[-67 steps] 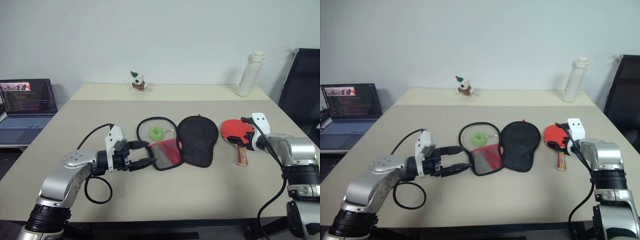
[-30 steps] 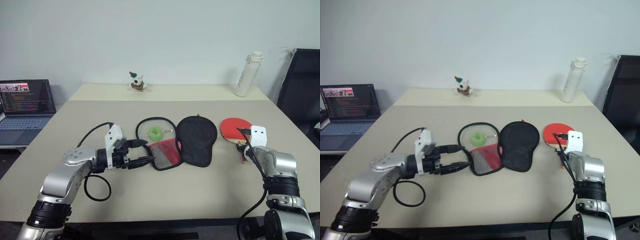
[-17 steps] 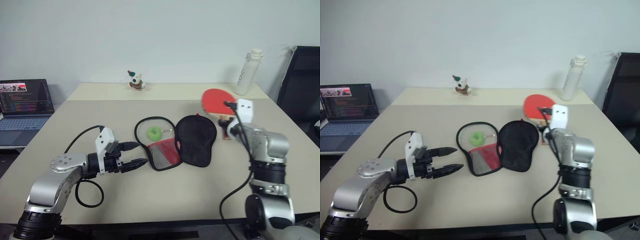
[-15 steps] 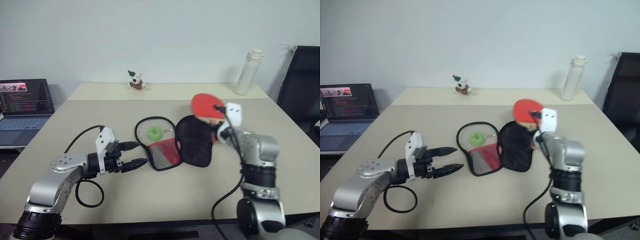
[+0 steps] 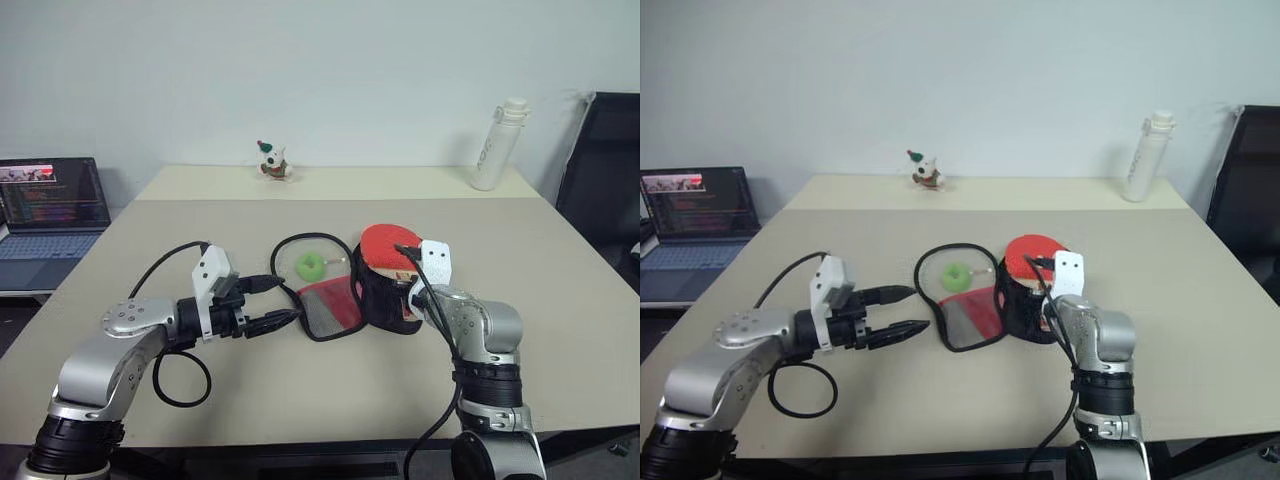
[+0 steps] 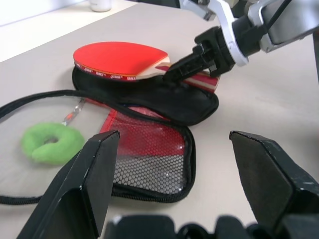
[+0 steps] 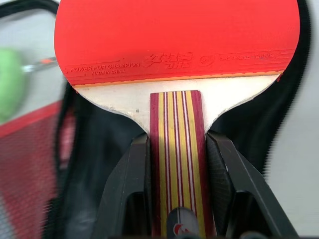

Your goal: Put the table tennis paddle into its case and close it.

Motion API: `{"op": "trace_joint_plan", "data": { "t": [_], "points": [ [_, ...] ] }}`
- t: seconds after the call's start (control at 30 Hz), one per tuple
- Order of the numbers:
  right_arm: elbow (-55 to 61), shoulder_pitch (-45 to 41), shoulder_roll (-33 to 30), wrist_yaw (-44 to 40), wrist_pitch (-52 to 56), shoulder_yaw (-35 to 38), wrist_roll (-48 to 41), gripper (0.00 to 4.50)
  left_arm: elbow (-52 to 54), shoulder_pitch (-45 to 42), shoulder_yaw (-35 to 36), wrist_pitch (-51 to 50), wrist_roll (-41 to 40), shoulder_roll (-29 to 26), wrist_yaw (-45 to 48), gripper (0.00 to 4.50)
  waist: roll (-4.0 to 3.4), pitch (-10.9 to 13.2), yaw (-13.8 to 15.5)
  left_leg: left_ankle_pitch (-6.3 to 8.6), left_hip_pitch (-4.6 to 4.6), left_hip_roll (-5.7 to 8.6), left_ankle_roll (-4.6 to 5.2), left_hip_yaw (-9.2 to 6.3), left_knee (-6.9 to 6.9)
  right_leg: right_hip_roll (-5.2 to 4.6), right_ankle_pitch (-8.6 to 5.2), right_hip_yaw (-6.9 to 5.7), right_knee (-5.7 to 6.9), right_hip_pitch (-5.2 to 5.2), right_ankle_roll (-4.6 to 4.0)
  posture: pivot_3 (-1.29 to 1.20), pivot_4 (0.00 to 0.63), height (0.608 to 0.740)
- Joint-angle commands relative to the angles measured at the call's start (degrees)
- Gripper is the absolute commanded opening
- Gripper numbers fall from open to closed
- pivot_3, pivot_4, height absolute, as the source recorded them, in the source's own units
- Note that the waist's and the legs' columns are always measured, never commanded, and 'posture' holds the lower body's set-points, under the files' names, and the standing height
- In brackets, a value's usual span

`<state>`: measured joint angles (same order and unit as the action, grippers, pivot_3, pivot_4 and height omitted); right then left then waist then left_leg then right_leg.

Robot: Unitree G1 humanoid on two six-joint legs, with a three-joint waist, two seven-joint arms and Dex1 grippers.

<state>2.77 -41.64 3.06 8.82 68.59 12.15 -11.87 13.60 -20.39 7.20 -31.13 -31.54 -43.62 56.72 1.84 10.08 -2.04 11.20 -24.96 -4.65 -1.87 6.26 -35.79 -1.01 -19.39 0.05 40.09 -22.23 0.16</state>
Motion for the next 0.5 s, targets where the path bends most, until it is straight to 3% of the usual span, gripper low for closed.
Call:
{"op": "trace_joint_plan", "data": {
  "t": [0.03,0.5],
  "points": [
    [0.6,-0.2,0.4,-0.2,-3.3,-1.2,0.6,1.10,1.9,-0.7,1.6,-0.1,-0.9,-0.7,-0.5,3.86,0.00,0.0,0.0,0.00,0.00,0.00,0.00,0.01,0.01,0.00,0.00,0.01,0.00,-0.01,0.00,0.00,0.150,0.740],
    [-2.6,0.9,2.1,0.8,-5.4,-1.9,2.3,1.10,2.3,-0.2,1.6,-0.6,-1.0,-0.7,-1.1,3.86,0.01,0.0,0.0,0.00,0.01,-0.01,0.00,0.03,0.00,0.00,0.00,0.03,0.01,-0.02,0.00,0.00,0.150,0.740]
  ]
}}
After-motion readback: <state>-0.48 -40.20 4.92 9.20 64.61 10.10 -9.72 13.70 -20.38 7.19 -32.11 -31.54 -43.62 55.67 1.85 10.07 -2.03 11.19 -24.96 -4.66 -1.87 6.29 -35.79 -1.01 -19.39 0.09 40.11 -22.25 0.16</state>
